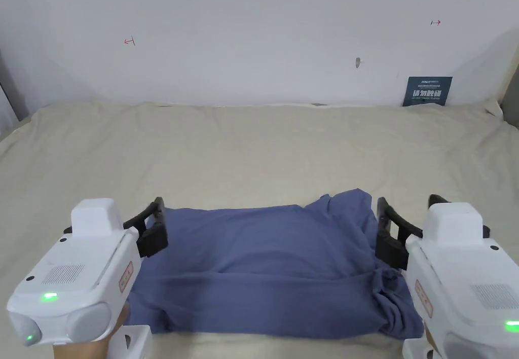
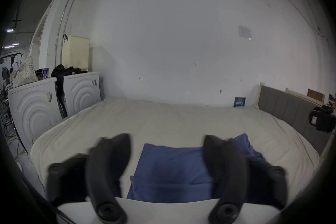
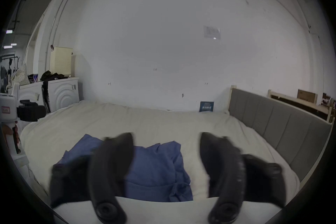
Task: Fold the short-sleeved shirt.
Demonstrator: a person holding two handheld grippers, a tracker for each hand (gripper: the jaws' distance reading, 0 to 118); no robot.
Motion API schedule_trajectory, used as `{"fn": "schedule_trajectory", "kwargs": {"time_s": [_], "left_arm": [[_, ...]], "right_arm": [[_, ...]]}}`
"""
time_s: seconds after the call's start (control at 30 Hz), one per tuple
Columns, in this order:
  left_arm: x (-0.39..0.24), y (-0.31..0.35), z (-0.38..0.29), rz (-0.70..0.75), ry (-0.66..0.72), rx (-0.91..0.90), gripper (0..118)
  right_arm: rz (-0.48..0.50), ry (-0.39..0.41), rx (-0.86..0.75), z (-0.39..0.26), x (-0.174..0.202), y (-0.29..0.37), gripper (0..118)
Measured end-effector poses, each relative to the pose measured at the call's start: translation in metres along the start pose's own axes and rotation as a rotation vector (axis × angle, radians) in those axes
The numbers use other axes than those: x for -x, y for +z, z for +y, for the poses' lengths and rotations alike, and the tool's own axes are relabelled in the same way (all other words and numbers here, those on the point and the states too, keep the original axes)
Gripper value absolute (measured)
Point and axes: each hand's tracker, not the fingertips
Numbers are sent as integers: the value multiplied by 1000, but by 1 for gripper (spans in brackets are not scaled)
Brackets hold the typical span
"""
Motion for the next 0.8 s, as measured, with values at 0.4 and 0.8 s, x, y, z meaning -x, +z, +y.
{"fn": "schedule_trajectory", "kwargs": {"time_s": [0.4, 0.8], "left_arm": [[4, -6, -9, -66, 7, 158, 0], [91, -54, -100, 15, 53, 656, 76]], "right_arm": [[-3, -35, -1, -1, -4, 4, 1], [-11, -56, 107, -22, -13, -28, 1]]}}
